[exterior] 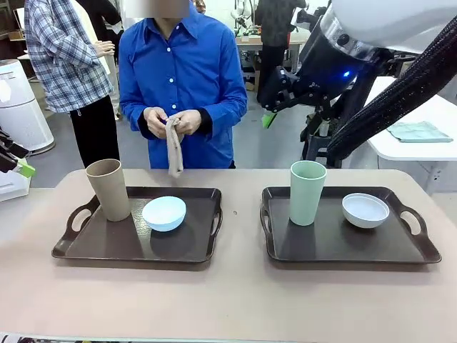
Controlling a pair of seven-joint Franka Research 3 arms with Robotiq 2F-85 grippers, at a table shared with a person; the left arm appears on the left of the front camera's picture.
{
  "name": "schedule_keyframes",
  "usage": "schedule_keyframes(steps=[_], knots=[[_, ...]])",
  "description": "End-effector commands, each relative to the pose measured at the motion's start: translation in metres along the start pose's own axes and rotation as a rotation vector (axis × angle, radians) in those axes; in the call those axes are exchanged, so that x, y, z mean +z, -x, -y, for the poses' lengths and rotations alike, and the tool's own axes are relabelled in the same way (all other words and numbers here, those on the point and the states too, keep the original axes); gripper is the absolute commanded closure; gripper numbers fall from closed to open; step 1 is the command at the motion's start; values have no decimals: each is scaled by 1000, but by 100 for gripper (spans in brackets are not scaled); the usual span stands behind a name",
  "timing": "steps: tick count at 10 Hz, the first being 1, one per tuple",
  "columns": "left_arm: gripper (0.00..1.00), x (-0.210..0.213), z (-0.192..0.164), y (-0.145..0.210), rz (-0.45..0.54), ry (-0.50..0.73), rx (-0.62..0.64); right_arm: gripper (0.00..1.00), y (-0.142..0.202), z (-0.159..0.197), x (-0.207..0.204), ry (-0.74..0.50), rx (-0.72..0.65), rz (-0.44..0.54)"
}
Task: Set up a tray with a mat and arrange the tableware.
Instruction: Pick up the Picnic Bowl and Reusable plastic cup from the Handle tray in front of the human's position and hold them in the air.
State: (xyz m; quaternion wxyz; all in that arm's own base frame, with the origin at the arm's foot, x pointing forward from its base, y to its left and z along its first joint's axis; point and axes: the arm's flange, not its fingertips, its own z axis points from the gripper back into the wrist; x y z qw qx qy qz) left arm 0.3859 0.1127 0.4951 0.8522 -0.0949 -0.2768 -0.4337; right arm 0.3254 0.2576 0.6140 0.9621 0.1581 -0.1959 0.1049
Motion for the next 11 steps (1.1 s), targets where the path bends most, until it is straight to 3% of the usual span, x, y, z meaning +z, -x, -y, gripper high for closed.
schedule_keyframes(steps=[1, 3, 5, 9, 11], knots=[[0, -12, -15, -12, 18, -47, -66, 0, -12, -13, -13, 9, 44, -38], [0, -30, -30, -45, 20, 63, -345, 0, -38, -55, -53, -1, 142, -132], [0, -43, -42, -45, 25, 173, -470, 0, -44, -75, -86, -6, 162, -209], [0, -82, -76, -51, -68, 362, -513, 0, -52, -117, -177, 4, 195, -369], [0, -105, -90, -57, -31, 353, -498, 0, -59, -135, -218, 13, 200, -414]])
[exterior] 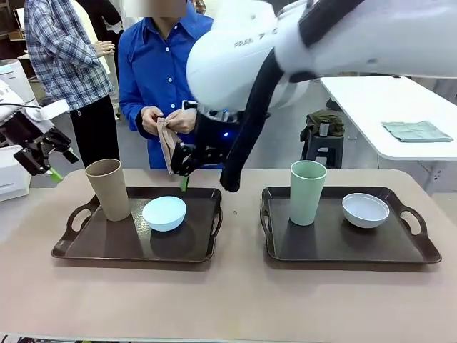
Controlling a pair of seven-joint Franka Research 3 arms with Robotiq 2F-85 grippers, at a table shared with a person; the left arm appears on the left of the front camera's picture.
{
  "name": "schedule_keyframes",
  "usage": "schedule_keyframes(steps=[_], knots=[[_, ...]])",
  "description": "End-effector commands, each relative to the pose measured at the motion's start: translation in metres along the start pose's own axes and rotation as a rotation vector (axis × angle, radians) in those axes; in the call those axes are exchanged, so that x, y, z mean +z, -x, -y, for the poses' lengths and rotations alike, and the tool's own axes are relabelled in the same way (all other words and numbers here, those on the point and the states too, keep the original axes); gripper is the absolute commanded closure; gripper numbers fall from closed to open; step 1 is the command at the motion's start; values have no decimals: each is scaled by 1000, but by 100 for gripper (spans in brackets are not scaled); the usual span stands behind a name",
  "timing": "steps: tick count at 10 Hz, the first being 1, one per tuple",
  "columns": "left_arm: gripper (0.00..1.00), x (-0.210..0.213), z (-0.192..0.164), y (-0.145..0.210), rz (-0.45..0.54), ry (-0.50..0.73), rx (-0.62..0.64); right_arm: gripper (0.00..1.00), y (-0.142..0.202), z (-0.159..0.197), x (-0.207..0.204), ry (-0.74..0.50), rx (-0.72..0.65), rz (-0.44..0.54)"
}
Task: Set up a tray with a mat and arrange the tableware.
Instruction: Pick up the Picnic Bowl and Reusable plastic cup from the Handle tray in front of the human's position and hold them in the air.
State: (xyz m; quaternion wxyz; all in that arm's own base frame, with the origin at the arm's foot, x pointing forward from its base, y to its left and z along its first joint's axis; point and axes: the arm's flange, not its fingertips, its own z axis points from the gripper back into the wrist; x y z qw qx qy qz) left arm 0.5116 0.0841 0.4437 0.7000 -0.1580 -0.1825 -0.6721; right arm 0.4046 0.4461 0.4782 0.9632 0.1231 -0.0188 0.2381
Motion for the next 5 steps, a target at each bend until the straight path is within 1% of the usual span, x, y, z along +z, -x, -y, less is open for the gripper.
schedule_keyframes(steps=[1, 2, 3, 4, 5], knots=[[0, -2, -16, 1, 60, -11, -9, 0, -29, -14, -11, 45, -30, -42], [0, -6, -17, -2, 86, -6, -29, 0, -37, -14, -17, 45, -48, -37], [0, -13, -17, -2, 111, 6, -21, 0, -41, -15, -25, 42, -50, -49], [0, -13, -18, -2, 113, 21, 12, 0, -46, -15, -25, 40, -58, -25], [0, -13, -17, -6, 64, -5, 8, 0, -30, -8, -28, 14, -22, -43]])
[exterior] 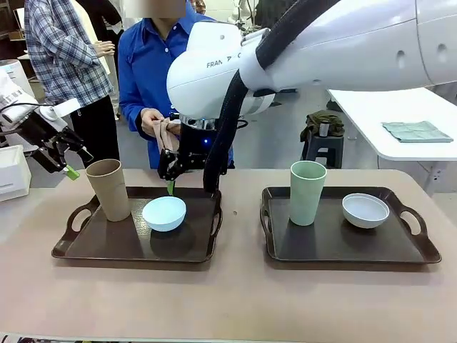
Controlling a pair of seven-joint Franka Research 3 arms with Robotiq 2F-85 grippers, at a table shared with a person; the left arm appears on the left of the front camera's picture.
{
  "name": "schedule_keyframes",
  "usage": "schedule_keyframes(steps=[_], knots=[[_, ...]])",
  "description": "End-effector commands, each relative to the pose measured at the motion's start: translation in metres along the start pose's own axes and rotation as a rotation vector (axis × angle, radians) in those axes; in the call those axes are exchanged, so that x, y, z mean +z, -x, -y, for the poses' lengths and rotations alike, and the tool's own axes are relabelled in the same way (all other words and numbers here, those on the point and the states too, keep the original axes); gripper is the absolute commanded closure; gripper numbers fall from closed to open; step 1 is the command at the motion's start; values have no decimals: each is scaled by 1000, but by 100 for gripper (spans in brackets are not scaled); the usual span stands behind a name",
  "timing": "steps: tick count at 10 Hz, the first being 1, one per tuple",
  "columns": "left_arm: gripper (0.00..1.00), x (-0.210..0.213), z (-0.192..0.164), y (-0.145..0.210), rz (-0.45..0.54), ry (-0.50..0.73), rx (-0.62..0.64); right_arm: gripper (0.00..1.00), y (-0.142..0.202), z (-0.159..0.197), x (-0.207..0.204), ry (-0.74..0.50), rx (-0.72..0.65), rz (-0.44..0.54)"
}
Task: Set up a tray with a mat and arrange the tableware.
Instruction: Pick up the Picnic Bowl and Reusable plastic cup from the Handle tray in front of the human's position and hold them in the air.
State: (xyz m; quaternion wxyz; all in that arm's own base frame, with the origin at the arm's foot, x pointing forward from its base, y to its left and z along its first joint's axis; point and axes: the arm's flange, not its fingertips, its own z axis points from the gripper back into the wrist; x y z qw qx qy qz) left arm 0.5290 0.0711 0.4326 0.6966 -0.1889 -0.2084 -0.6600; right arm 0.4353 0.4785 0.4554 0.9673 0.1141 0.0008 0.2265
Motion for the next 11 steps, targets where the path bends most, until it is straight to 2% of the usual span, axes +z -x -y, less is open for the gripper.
schedule_keyframes(steps=[1, 4, 5, 7, 8, 9, 11], knots=[[0, 4, 0, 0, -19, -10, -8, 0, 10, 0, 1, 5, 7, -4], [0, 4, 0, 0, -19, -10, -8, 0, 1, -2, 0, 0, 3, 0], [0, 1, 0, 1, -4, -4, 0, 0, -2, -5, -2, -24, 59, -4], [0, -2, -28, 32, 178, 147, 61, 0, -6, -2, -15, -44, 50, -29], [0, -1, -35, 46, 222, 184, 93, 0, -7, -1, -19, -49, 33, -31], [0, 0, -36, 60, 279, 226, 78, 0, -7, -1, -25, -53, 27, -39], [0, -12, -40, 79, 324, 218, -5, 0, -11, -3, -39, -29, -3, -48]])
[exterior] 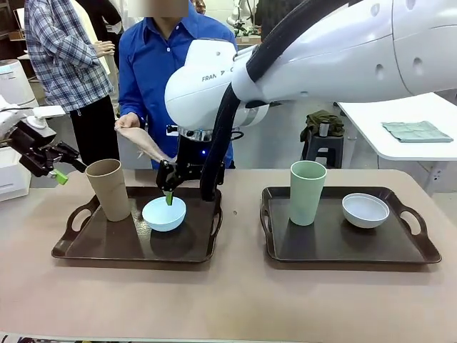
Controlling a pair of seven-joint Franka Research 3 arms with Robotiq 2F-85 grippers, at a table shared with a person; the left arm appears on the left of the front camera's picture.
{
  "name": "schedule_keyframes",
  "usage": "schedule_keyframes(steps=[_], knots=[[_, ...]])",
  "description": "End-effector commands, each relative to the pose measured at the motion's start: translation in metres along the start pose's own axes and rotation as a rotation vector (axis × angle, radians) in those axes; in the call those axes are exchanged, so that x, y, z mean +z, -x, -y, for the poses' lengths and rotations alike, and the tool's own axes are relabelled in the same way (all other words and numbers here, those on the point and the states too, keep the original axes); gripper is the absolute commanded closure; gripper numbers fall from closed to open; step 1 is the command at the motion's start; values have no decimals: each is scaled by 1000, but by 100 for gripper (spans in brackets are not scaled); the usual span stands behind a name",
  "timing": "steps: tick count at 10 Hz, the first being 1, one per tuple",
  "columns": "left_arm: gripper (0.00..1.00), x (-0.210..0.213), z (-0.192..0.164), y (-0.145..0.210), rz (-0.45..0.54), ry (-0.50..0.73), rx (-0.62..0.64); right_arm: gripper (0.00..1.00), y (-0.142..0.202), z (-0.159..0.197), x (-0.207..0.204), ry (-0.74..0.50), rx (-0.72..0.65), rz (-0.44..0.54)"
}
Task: Set up a tray with a mat and arrange the tableware.
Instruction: Pick up the Picnic Bowl and Reusable plastic cup from the Handle tray in front of the human's position and hold them in the air.
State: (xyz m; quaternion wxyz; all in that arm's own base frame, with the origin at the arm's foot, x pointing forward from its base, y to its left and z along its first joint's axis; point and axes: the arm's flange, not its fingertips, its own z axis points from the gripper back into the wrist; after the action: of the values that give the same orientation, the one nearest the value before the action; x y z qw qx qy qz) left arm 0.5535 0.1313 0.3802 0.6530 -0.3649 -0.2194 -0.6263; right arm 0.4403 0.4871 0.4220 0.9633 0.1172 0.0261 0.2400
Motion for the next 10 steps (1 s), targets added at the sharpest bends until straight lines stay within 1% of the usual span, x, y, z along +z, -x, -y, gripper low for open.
schedule_keyframes(steps=[1, 3, 5, 7, 8, 9, 10], knots=[[0, -3, -13, 8, 75, -57, -137, 0, -8, -8, -13, -4, -43, 1], [0, -20, -13, 22, 98, -57, -230, 0, -15, -11, -28, 0, -55, 16], [0, -30, -10, 31, 108, -85, -293, 0, -21, -13, -37, -3, -65, 79], [0, -35, -5, 33, 109, -104, -324, 0, -24, -14, -39, 66, -115, 149], [0, -38, -5, 33, 117, -112, -332, 0, -26, -13, -40, 131, -164, 180], [0, -44, -3, 33, 122, -119, -344, 0, -29, -12, -45, 174, -205, 185], [0, -51, -2, 31, 134, -136, -359, 0, -32, -10, -49, 179, -228, 173]])
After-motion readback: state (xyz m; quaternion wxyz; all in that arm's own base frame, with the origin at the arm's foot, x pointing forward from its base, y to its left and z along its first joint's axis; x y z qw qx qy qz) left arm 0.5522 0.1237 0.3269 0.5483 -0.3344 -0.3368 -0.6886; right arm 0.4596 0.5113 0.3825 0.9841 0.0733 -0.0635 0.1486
